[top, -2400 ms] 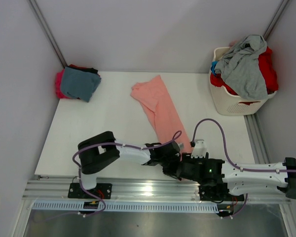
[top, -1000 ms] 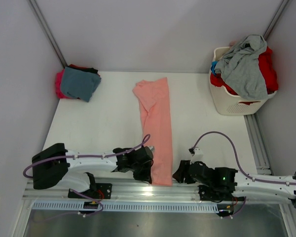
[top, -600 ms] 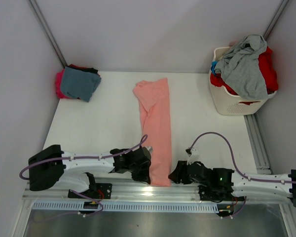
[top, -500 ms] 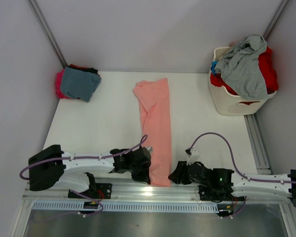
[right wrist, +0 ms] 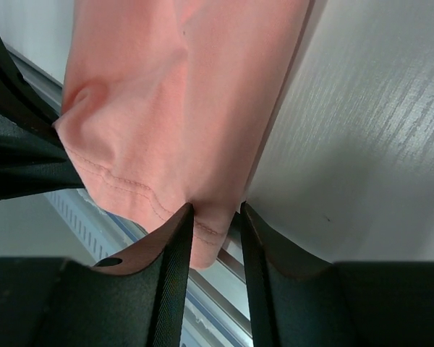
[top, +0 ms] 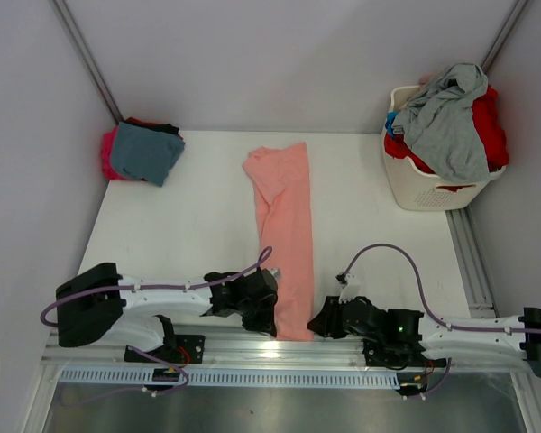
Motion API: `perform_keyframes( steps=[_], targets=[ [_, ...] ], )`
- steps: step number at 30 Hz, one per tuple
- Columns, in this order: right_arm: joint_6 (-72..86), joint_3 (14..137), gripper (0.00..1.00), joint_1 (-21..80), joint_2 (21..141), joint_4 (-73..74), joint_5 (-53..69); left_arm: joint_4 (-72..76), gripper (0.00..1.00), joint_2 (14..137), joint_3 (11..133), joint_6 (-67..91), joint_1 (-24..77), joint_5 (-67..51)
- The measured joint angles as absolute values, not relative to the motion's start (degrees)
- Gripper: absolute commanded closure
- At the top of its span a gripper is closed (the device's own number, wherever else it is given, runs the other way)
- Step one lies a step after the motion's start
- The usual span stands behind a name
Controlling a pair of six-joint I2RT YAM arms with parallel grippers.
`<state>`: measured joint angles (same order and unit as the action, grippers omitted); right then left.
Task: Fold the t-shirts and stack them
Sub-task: Grab the bottom of the folded rectangular tshirt with both arms
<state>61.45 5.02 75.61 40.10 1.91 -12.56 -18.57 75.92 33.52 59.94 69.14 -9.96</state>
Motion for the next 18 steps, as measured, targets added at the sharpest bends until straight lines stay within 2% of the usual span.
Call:
perform_keyframes(
  steps=[5,8,11,12,18],
  targets=[
    [61.4,4.8,0.67,75.2,42.9,-1.9,-12.1,-18.4,0.99,76.9,33.5,59.9,69.1,-10.3],
    [61.3,4.8,0.77,75.1,45.0,-3.9,-11.7,-18.4,1.00,77.2,33.5,59.9,69.1,-10.5],
    [61.2,4.8,0.91,74.9,46.9,-5.4,-11.4,-18.4,0.99,77.3,33.5,59.9,69.1,-10.6],
    [61.1,4.8,1.00,74.9,47.2,-5.6,-11.4,-18.4,0.99,77.3,33.5,59.9,69.1,-10.7],
    [59.2,9.3,1.00,74.9,46.6,2.3,-13.1,-19.3,1.00,76.8,33.5,59.2,69.1,-10.5]
  ],
)
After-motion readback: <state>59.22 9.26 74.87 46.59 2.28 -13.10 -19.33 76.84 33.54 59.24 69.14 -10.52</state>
